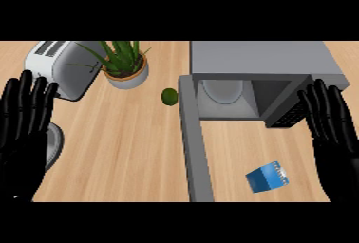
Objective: Pick up the milk, place it into the microwave and close the microwave
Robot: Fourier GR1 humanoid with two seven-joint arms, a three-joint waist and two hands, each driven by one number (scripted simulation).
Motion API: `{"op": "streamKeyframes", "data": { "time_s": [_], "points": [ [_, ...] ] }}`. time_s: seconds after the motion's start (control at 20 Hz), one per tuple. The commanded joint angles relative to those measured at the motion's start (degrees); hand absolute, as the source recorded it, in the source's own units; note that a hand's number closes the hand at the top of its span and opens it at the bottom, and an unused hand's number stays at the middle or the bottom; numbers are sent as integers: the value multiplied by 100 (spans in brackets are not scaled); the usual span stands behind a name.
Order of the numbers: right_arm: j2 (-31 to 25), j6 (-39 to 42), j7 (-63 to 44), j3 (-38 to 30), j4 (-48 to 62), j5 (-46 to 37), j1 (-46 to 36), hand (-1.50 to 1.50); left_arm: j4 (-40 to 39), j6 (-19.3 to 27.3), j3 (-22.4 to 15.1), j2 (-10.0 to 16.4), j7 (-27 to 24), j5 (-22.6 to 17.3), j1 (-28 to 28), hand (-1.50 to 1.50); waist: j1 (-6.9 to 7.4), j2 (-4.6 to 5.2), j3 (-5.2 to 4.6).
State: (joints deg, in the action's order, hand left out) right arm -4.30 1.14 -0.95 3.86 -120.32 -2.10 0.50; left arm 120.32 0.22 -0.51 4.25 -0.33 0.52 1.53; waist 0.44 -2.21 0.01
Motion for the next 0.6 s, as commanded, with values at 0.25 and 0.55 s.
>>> {"op": "streamKeyframes", "data": {
  "time_s": [0.25, 0.55],
  "points": [
    [420, -1130, -522, 1341, -994, -1654, 986, -150, -218, -113, 852, 357, 26, -328, -148, -150, -69, 205, -7],
    [428, -1481, -248, 2848, -1138, -835, 1727, -150, 259, -139, 766, 64, 710, -879, -839, -150, -34, 199, -1]
  ]
}}
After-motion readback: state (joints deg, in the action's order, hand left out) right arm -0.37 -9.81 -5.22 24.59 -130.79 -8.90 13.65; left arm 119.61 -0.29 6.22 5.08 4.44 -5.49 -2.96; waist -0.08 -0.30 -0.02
